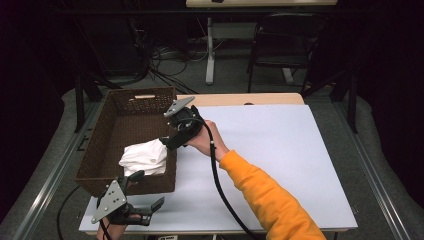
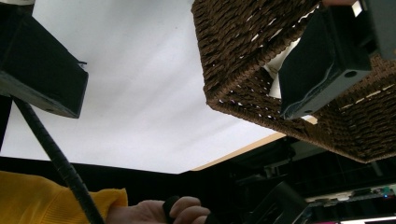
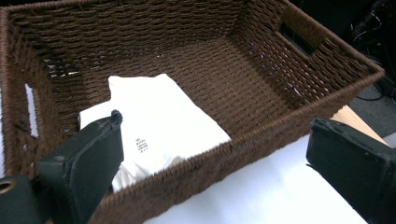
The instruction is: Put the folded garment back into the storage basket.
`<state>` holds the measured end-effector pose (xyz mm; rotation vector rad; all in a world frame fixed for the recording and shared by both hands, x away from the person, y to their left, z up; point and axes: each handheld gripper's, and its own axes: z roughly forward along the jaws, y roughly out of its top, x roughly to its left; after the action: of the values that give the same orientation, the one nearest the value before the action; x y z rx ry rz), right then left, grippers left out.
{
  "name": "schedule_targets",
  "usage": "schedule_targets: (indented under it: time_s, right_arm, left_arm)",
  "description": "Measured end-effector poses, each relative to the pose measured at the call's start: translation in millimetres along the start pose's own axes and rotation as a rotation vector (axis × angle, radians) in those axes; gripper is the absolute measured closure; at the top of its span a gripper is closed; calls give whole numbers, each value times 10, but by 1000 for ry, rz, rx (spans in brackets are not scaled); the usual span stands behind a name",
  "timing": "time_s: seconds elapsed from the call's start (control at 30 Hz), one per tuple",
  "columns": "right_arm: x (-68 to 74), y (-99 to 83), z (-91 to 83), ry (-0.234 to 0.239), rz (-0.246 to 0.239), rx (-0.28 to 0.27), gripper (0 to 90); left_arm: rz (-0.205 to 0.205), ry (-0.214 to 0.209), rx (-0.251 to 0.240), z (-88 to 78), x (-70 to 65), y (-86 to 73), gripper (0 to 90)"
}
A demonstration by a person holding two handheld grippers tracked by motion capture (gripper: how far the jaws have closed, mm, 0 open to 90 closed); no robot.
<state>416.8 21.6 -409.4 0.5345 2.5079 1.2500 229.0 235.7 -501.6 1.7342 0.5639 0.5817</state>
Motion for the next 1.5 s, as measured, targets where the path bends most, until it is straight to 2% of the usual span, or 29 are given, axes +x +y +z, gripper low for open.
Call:
schedule_targets:
  time_s: [0.37,0.7,1.0,1.5]
  right_arm:
    - [-106,-200,-283,-26,11,-1,16]
    - [-188,-473,-480,-41,38,19,0]
    - [-195,-747,-658,-53,47,41,0]
    - [-176,-1099,-941,-90,69,42,0]
  left_arm:
    - [-3,2,0,5,-5,-3,14]
    - [-3,3,2,7,-4,-4,14]
    - [-1,5,5,9,-3,-5,14]
    - [-2,7,5,12,-5,-7,14]
